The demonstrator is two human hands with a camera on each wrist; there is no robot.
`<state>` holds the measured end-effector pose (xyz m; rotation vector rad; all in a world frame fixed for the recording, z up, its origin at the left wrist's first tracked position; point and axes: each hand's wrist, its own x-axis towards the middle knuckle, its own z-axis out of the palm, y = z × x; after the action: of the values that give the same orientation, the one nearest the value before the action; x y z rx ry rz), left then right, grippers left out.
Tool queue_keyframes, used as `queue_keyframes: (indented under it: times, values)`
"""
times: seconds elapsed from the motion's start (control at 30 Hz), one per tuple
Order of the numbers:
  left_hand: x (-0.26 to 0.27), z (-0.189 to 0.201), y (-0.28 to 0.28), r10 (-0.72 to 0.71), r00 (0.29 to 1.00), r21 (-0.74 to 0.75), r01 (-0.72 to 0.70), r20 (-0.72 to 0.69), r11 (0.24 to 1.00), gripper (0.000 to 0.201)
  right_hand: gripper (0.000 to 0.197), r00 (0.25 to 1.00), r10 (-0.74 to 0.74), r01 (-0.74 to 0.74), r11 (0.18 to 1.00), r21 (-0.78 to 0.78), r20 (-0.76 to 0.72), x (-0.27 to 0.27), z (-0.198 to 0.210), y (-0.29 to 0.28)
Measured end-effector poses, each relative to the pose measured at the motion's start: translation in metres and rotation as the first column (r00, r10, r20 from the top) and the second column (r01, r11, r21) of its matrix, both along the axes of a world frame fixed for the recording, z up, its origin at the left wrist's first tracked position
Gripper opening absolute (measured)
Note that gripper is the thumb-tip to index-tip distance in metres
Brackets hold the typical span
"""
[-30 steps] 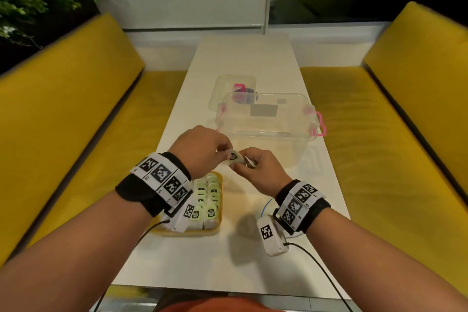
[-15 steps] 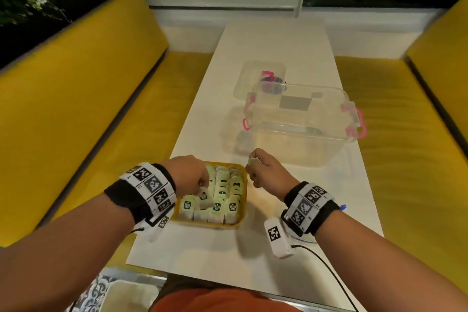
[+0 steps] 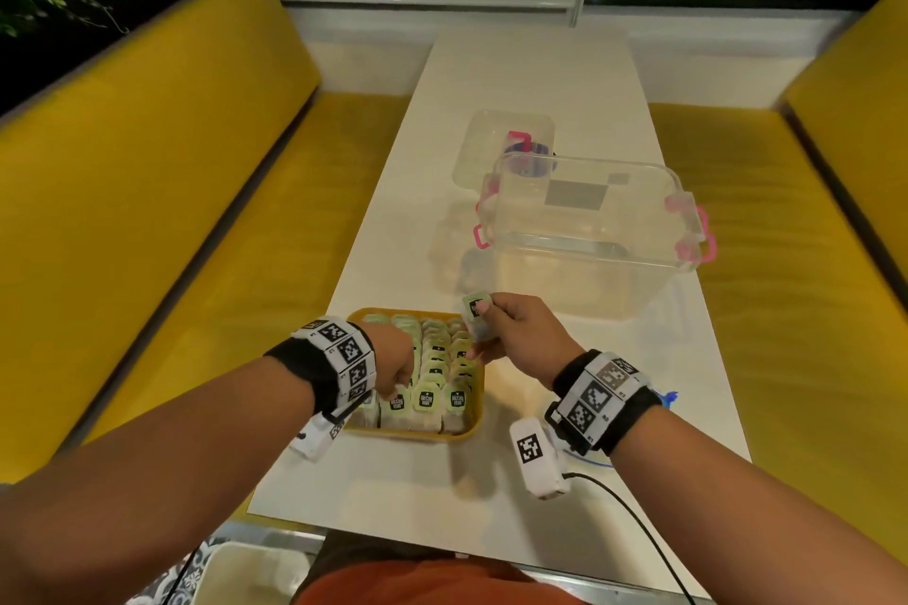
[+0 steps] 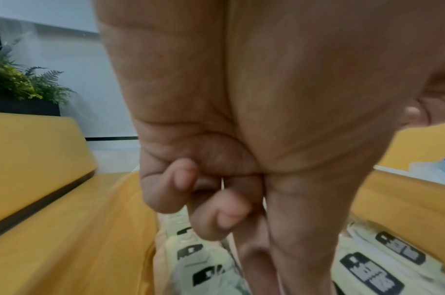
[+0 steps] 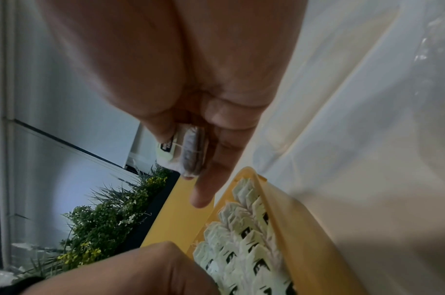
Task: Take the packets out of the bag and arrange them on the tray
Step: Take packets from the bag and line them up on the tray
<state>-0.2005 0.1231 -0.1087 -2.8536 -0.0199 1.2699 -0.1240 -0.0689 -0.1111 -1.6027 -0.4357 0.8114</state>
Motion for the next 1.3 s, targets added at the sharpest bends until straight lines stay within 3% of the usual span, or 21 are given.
queue_keyframes:
  times: [0.1,0.2,0.33,0.43,0.73,0.9,1.1,1.2,1.3]
  values:
    - [0.0,0.001,-0.002,0.005,1.0,-0.008,-0.005,0.025,1.0,0.03,0.027,1.0,0.0,0.0,1.0,0.001,0.025,-0.001,0.0,0.0]
    - [0.0,0.021,0.0,0.06,0.978,-0.089,-0.043,0.199,0.995,0.035,0.021,0.998,-0.013,0.011,1.0,0.024,0.062,-0.005,0.0,0.0]
    - [-0.002,0.062,-0.007,0.323,0.817,-0.451,-0.087,0.477,0.888,0.032,0.023,0.996,0.032,-0.035,0.999,0.035,0.082,-0.01,0.003,0.0]
    - [-0.003,0.081,-0.015,0.417,0.723,-0.547,-0.064,0.551,0.835,0.012,0.026,0.994,0.064,-0.067,0.997,0.041,0.085,-0.015,0.007,0.002]
    - [-0.019,0.09,-0.024,0.275,0.72,-0.349,-0.049,0.637,0.936,0.011,0.018,0.992,0.059,-0.066,0.996,0.063,0.112,-0.028,0.013,0.006]
    - [-0.028,0.095,-0.023,0.317,0.648,-0.353,-0.078,0.693,0.932,0.008,0.018,0.978,0.094,-0.089,0.995,-0.036,0.185,-0.032,0.013,0.007]
    - [-0.039,0.1,-0.015,0.301,0.698,-0.331,-0.096,0.65,0.939,0.005,0.021,0.947,0.139,-0.108,0.987,-0.121,0.29,-0.035,0.011,0.013]
    - [-0.042,0.096,0.0,0.277,0.701,-0.242,-0.151,0.657,0.958,0.006,0.03,0.897,0.103,-0.011,0.978,-0.21,0.43,-0.031,0.003,0.012]
    - [-0.047,0.084,0.015,0.261,0.807,-0.121,-0.232,0.53,0.965,0.011,0.028,0.842,0.106,0.096,0.936,-0.339,0.53,-0.021,-0.004,0.008]
